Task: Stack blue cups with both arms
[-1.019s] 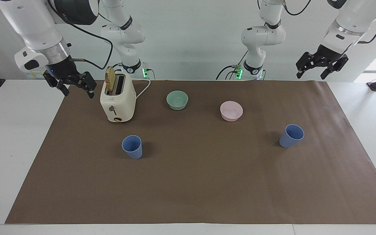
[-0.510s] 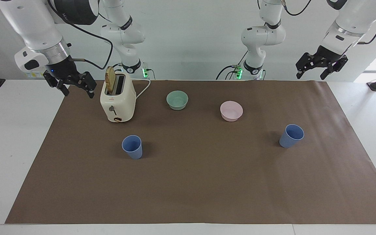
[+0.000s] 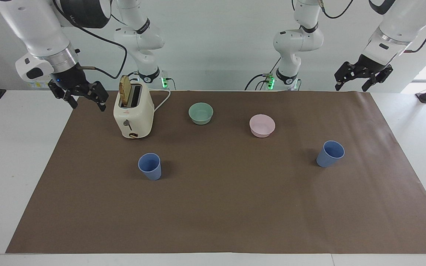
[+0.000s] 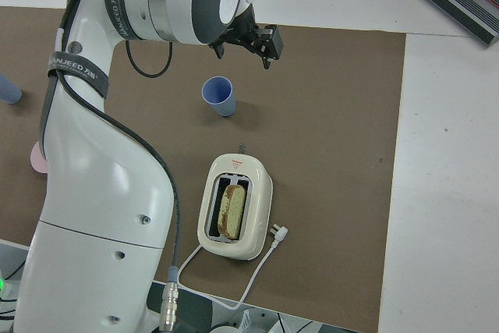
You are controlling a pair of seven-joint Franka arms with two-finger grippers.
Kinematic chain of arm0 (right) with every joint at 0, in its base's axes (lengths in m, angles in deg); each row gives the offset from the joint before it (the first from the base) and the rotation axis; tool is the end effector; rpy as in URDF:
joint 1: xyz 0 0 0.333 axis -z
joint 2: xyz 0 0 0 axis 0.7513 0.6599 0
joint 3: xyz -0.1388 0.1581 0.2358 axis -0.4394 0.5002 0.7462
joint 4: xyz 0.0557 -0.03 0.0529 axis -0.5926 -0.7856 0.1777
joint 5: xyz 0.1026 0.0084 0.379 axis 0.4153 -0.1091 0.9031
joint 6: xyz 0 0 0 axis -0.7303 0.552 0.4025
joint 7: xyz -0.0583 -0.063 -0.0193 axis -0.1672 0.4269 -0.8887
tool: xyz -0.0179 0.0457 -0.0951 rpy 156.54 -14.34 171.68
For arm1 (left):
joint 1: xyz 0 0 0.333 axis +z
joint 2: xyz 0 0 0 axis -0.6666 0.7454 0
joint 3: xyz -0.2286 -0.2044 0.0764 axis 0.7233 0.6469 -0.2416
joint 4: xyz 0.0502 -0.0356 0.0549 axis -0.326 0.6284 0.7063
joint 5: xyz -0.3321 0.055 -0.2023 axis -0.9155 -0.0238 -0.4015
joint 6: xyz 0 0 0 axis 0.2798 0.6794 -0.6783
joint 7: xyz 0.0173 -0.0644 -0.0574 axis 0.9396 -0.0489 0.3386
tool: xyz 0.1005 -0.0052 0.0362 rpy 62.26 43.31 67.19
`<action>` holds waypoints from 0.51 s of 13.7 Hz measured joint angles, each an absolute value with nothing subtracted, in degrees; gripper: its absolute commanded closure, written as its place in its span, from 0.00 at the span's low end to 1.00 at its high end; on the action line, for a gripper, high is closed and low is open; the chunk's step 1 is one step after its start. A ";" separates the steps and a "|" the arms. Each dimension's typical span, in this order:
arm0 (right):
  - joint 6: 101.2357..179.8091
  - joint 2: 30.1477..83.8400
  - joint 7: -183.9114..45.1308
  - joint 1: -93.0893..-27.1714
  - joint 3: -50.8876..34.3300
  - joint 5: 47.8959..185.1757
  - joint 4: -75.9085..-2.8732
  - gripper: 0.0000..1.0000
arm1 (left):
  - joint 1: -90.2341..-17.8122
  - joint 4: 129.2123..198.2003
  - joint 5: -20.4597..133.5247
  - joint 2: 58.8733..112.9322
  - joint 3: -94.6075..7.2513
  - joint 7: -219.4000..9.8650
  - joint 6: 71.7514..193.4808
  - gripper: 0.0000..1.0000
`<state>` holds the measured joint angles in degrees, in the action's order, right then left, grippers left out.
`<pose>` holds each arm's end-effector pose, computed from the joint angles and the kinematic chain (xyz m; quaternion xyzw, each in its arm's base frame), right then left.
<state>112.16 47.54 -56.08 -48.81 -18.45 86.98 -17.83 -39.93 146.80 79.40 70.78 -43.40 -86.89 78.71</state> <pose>0.5839 -0.0255 0.6315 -0.9975 0.0701 -0.0100 0.0066 0.5152 -0.0192 0.6465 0.9990 -0.0351 -0.0231 0.0182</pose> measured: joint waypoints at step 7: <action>112.16 47.54 -56.08 -48.80 -18.46 86.98 -17.83 0.00 | -38.48 150.47 79.42 72.45 -43.96 -86.89 88.50 0.00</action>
